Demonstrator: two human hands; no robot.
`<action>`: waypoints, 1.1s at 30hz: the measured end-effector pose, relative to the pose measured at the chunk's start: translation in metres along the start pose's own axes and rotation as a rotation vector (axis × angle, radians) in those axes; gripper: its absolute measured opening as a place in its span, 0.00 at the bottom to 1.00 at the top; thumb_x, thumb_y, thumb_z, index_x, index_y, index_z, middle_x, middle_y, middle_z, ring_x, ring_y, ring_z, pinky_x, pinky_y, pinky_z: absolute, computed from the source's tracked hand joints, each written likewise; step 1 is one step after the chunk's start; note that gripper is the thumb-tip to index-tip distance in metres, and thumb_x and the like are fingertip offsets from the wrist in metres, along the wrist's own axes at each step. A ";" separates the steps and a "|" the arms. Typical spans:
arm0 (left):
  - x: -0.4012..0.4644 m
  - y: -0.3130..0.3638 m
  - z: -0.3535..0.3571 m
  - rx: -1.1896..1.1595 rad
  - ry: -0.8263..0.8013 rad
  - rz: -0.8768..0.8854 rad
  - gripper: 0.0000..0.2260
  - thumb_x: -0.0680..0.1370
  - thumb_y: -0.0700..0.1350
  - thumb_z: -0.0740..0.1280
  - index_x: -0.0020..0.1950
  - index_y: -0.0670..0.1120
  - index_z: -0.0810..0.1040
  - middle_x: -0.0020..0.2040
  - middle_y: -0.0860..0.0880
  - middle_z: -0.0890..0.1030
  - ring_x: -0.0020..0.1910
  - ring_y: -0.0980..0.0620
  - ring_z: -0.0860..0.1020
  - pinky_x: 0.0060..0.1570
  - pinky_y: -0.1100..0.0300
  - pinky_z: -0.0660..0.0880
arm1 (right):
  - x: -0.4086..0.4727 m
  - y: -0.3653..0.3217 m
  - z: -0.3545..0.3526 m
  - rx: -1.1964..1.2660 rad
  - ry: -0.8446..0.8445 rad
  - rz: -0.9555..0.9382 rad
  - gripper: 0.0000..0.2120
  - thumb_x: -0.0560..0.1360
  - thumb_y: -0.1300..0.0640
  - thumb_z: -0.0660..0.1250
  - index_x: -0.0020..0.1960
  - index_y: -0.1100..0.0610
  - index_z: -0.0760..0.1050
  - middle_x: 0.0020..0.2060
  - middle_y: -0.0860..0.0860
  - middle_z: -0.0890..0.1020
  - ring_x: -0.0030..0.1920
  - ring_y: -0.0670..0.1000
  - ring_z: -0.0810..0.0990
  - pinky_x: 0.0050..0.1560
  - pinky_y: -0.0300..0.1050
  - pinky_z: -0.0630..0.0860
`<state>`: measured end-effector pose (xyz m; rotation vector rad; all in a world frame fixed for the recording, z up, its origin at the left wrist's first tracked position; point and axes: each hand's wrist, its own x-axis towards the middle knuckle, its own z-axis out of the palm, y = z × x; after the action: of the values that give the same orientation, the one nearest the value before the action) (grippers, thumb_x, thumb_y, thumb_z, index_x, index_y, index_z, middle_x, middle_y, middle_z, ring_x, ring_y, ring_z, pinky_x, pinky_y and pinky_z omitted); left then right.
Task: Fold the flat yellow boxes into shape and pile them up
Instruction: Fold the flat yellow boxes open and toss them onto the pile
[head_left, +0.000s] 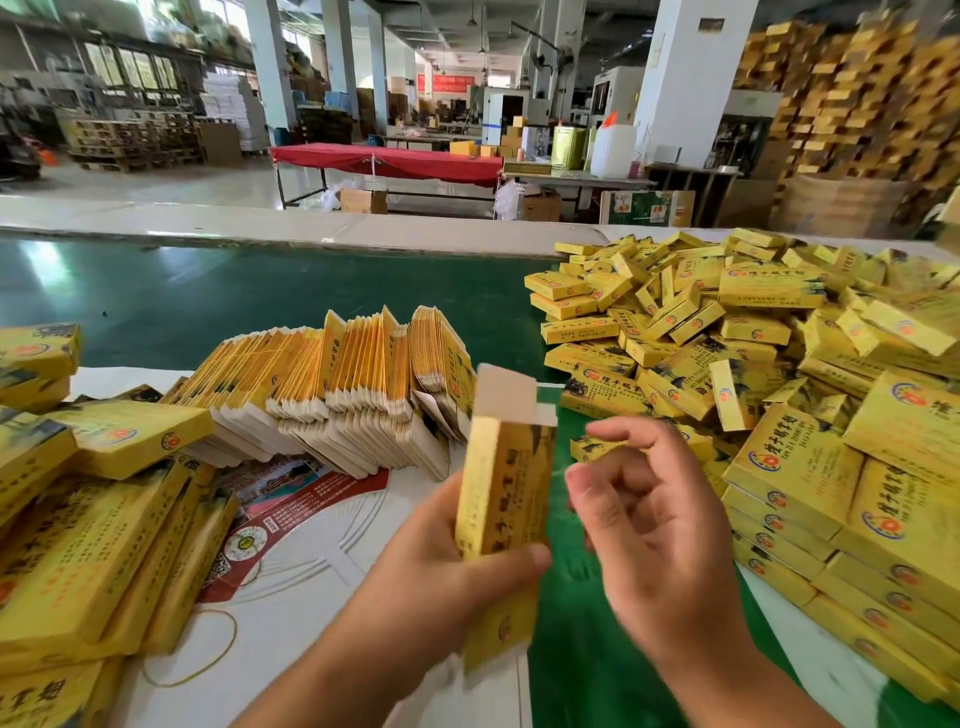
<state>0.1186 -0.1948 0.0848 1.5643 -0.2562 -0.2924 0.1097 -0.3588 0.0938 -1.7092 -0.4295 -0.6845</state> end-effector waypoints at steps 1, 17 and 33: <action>-0.001 0.003 -0.003 -0.182 -0.082 -0.034 0.26 0.66 0.41 0.76 0.60 0.56 0.75 0.53 0.51 0.85 0.51 0.49 0.84 0.48 0.51 0.82 | 0.002 0.002 -0.003 0.009 0.050 0.011 0.13 0.73 0.44 0.68 0.55 0.48 0.74 0.36 0.52 0.78 0.33 0.48 0.76 0.32 0.41 0.74; -0.006 0.006 -0.009 -0.518 -0.494 -0.021 0.18 0.70 0.35 0.65 0.60 0.38 0.79 0.52 0.39 0.83 0.51 0.43 0.82 0.54 0.49 0.78 | 0.002 0.008 -0.012 0.134 -0.135 0.066 0.16 0.70 0.49 0.70 0.58 0.42 0.76 0.42 0.50 0.79 0.41 0.55 0.79 0.38 0.50 0.79; 0.014 0.025 -0.020 -0.026 0.080 0.353 0.21 0.70 0.49 0.66 0.63 0.48 0.73 0.61 0.55 0.81 0.63 0.52 0.77 0.61 0.46 0.74 | 0.021 0.024 -0.022 0.447 -0.081 0.728 0.17 0.64 0.45 0.76 0.41 0.57 0.77 0.36 0.60 0.76 0.31 0.54 0.70 0.27 0.41 0.66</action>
<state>0.1390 -0.1809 0.1091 1.4713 -0.4561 0.0424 0.1357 -0.3873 0.0925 -1.3278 0.0101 0.0177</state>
